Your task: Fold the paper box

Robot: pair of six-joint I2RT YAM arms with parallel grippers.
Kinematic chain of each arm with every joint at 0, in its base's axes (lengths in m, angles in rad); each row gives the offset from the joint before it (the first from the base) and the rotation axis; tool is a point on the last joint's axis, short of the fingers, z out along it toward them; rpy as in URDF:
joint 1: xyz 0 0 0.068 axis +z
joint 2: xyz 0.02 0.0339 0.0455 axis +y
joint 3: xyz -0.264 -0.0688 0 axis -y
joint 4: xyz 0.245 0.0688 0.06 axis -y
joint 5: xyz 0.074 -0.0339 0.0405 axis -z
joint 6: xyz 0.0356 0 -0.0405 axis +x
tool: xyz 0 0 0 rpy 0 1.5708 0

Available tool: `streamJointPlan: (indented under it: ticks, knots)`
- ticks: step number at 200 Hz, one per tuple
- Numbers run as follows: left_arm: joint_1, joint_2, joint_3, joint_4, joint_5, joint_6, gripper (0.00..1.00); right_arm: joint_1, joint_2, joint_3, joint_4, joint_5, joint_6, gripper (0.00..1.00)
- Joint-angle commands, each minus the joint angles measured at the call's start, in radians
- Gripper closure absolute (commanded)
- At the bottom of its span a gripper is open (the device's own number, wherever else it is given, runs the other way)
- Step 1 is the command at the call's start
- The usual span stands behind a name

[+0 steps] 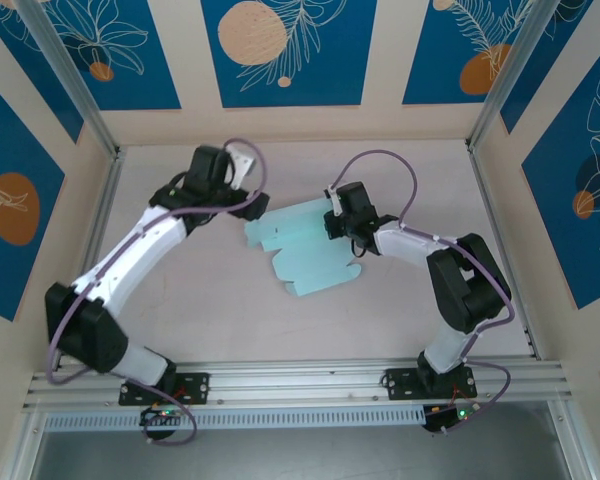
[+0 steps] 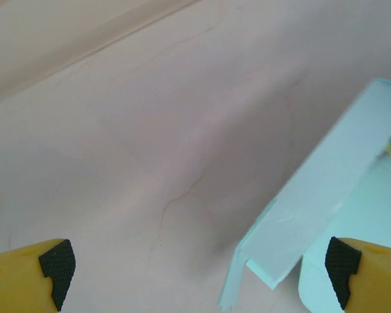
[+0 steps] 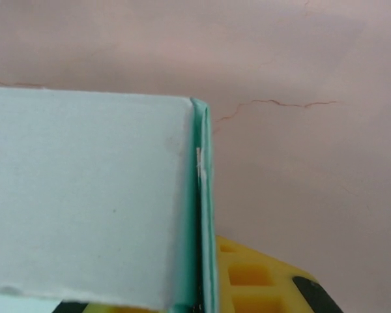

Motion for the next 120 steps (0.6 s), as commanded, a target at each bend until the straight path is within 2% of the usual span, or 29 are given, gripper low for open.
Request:
streamJointPlan:
  ticks: [1, 20, 44, 120]
  knots:
    - [0.039, -0.116, -0.227, 0.276, -0.030, -0.240, 0.00, 0.031, -0.047, 0.011, -0.004, 0.041, 0.044, 0.88]
    - [0.087, -0.153, -0.344, 0.365, 0.038, -0.327, 0.00, 0.062, -0.054, 0.009, -0.006, 0.069, 0.055, 0.89]
    - [0.091, -0.135, -0.363, 0.393, 0.055, -0.339, 0.00, 0.094, -0.054, 0.015, -0.014, 0.102, 0.061, 0.89]
    - [0.091, -0.103, -0.372, 0.369, 0.025, -0.324, 0.00, 0.124, -0.016, 0.057, -0.025, 0.116, 0.085, 0.88]
